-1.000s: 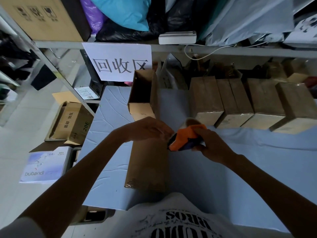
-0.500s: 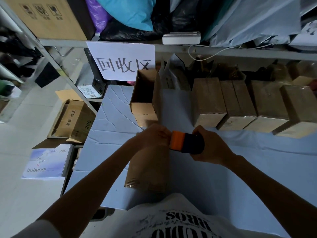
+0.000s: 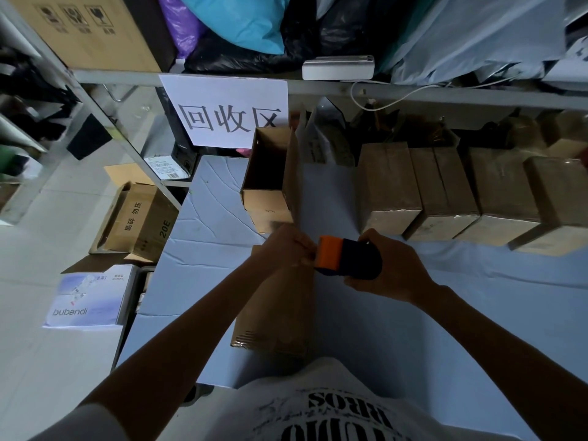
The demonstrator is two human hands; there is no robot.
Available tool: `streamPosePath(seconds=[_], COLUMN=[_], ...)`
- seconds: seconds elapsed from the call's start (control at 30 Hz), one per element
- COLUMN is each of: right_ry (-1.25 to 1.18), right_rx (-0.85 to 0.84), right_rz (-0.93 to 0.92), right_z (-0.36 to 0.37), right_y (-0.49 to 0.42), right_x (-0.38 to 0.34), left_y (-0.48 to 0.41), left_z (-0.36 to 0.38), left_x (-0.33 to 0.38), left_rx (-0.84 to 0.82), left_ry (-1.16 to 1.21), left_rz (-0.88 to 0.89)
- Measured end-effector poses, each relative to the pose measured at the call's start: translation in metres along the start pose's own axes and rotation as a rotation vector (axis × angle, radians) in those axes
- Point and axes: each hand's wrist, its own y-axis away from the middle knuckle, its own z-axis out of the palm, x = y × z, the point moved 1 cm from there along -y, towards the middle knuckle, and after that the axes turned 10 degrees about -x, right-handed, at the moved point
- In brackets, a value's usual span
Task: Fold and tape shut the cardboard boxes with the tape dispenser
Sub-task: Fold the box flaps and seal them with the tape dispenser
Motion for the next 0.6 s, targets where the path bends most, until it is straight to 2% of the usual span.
streamPosePath(seconds=[0.27,0.6], right_ry=[0.07,0.071], right_rx=[-0.007,-0.015], right_rz=[-0.077,-0.085], right_z=[-0.002,-0.005], right_y=[-0.014,-0.022], right_x=[0.0,0.003], left_y=[-0.019,-0.029], left_z=[-0.002,-0.008], left_x=[-0.014,-0.012], left_rx=[0.024,0.013], left_ry=[0.007,0.072], left_rz=[-0.175,-0.252])
